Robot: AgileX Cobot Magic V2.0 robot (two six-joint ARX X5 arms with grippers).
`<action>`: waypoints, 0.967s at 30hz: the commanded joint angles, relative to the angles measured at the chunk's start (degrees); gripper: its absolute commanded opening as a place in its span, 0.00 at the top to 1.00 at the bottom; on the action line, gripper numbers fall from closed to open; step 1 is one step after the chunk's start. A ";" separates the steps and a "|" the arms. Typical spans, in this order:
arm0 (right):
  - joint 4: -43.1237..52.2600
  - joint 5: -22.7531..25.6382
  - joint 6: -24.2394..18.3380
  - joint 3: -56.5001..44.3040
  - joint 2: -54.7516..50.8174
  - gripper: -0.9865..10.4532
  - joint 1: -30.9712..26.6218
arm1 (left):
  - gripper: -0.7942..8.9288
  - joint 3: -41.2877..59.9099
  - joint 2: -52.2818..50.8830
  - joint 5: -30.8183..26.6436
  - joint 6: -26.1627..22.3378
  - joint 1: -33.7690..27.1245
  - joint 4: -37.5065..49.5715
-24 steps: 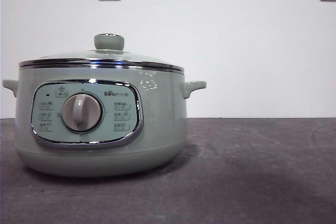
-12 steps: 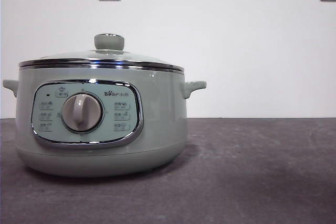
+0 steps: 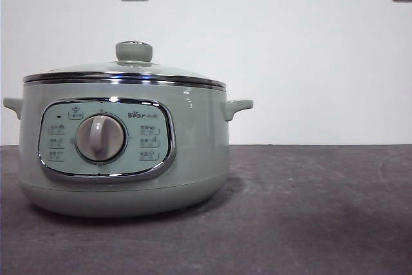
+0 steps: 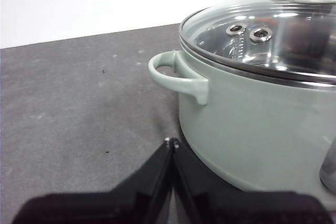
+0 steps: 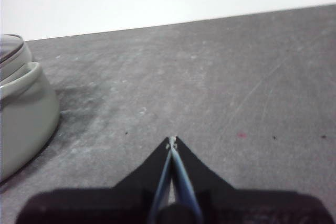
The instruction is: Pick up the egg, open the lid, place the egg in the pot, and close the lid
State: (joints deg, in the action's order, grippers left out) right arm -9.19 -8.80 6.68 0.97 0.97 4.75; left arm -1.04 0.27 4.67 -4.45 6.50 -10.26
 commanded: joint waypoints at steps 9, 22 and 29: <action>-0.70 1.64 1.36 -0.61 0.44 0.91 -0.09 | 0.92 0.83 -0.17 -0.11 0.37 -0.20 0.00; -0.70 1.64 1.36 -0.61 0.44 0.91 -0.09 | 0.92 0.83 -0.17 -0.09 0.35 -0.20 0.00; -0.70 1.64 1.36 -0.61 0.42 0.91 -0.09 | 0.92 0.83 -0.17 -0.09 0.35 -0.20 0.00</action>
State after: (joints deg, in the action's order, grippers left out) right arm -9.32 -7.33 7.55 0.97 1.37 4.75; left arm -1.04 0.27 4.67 -4.45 6.50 -10.26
